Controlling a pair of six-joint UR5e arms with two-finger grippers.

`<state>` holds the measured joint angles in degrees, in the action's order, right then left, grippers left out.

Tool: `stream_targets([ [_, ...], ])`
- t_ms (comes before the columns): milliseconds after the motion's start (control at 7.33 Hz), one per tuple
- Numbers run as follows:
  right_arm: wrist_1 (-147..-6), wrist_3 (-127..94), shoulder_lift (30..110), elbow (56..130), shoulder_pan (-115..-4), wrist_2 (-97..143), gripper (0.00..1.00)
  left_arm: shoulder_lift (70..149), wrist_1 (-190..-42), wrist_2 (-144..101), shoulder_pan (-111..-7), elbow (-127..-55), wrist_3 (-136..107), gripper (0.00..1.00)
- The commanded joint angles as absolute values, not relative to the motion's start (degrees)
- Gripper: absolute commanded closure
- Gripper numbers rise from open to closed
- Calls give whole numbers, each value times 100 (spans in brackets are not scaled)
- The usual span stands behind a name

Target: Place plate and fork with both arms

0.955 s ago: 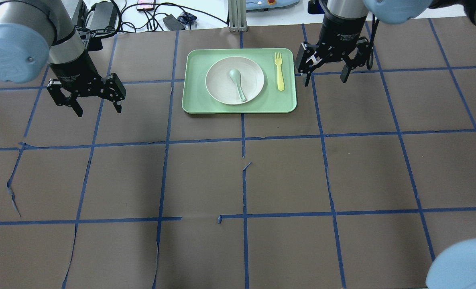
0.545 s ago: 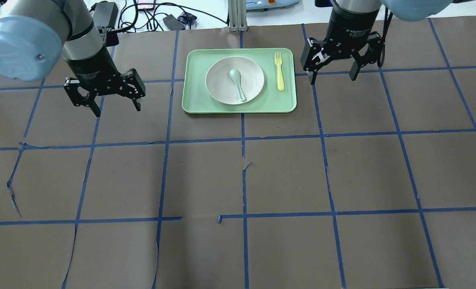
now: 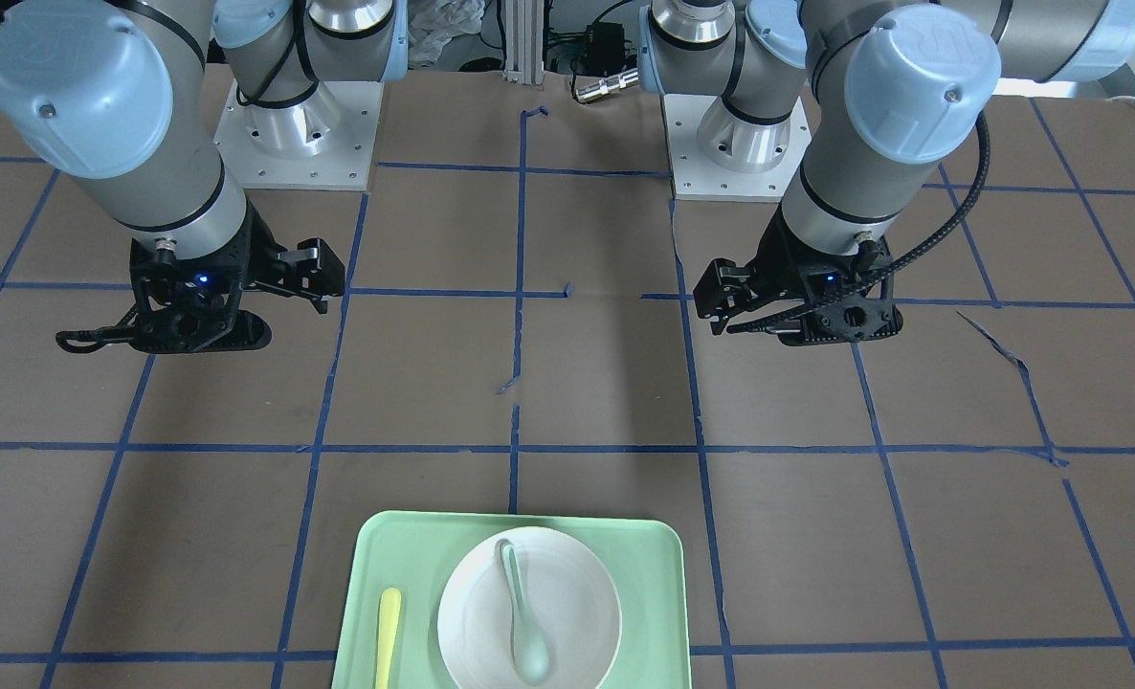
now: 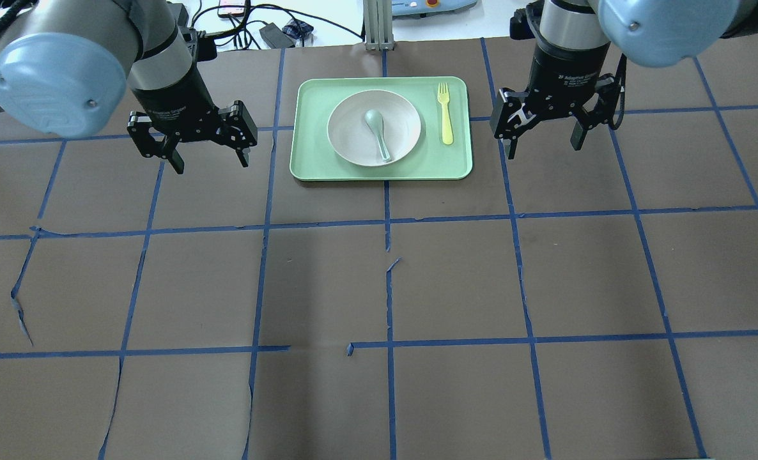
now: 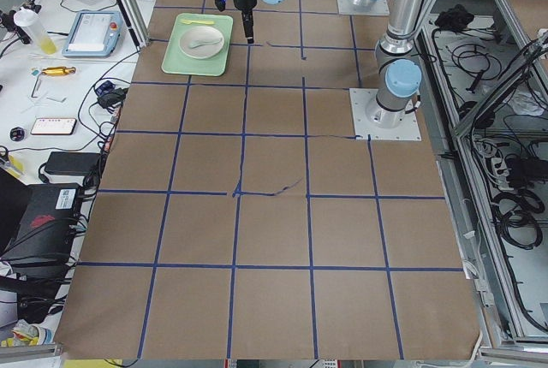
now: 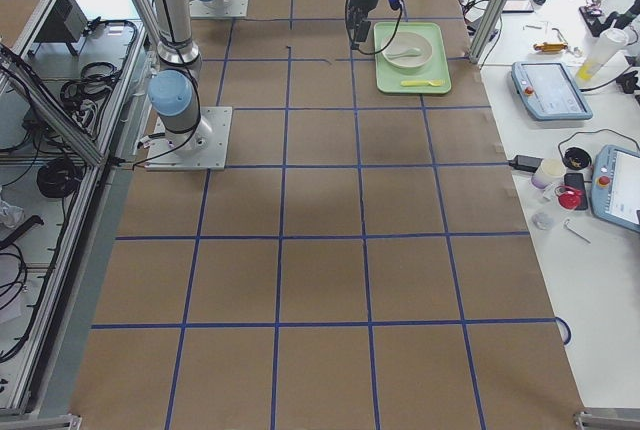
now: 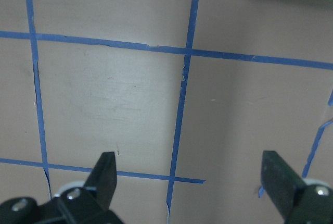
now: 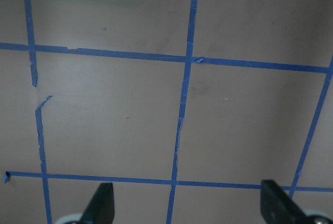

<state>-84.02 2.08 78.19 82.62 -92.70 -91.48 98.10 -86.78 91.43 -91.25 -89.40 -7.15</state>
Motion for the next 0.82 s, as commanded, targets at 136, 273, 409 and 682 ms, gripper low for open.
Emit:
stream_targets([
  [136, -8525, 176, 7805, 8288, -9272, -9175, 0, 9765, -8666, 9141, -9141, -8930, -703, 0],
  [273, -8525, 167, 7805, 8288, -9272, -9089, 0, 9747, -8675, 9141, -9141, -8930, -703, 0],
  [409, -8525, 167, 7805, 8288, -9272, -9097, 0, 9747, -8675, 9141, -9141, -8956, -703, 0],
  [682, -8517, 167, 7805, 8297, -9272, -9088, 0, 9730, -8675, 8949, -9141, -8921, -712, 0],
])
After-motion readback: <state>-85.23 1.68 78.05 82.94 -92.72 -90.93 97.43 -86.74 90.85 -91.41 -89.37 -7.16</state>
